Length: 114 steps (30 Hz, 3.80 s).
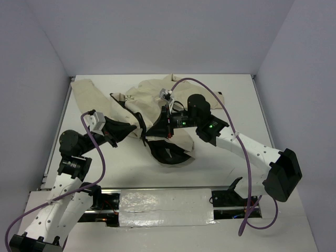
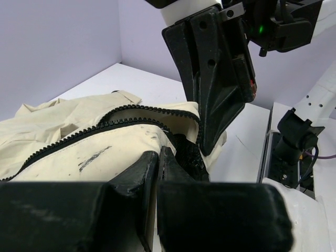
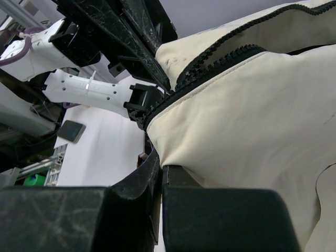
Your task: Zip up the jacket
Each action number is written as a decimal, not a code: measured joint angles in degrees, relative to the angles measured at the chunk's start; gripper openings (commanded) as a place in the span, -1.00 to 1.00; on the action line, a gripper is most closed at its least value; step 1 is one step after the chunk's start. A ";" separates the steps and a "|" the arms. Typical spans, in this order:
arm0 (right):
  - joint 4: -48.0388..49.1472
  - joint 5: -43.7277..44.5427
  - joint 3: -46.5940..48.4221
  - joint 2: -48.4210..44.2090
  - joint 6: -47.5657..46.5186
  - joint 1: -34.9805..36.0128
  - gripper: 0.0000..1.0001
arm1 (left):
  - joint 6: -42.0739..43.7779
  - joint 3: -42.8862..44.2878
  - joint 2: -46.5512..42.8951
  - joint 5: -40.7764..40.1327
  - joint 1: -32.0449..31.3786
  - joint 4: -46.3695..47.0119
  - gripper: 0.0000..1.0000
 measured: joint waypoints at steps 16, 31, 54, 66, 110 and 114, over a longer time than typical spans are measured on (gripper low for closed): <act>1.07 -0.15 0.11 0.31 0.39 -0.24 -1.00 | -1.20 -0.46 0.20 4.15 -0.04 1.62 -1.00; 2.08 -0.35 0.50 0.31 0.81 -0.46 -1.00 | -1.18 -0.46 0.15 4.81 -0.04 1.62 -1.00; 1.92 -1.62 0.50 0.22 -0.33 -1.42 -1.00 | -1.16 -0.46 0.26 5.81 -0.04 0.31 -1.00; 0.22 -1.66 0.50 0.22 -2.01 -1.42 -1.00 | -2.32 -0.46 -0.42 2.08 -0.04 -0.50 -1.00; -0.48 -2.08 1.07 0.33 -2.58 -1.40 -1.00 | 0.70 -0.46 -0.66 1.97 -1.81 -3.54 -1.00; -0.42 -2.10 1.07 0.35 -2.32 -1.40 -1.00 | 0.68 -0.59 -0.79 1.97 -1.92 -3.43 -1.00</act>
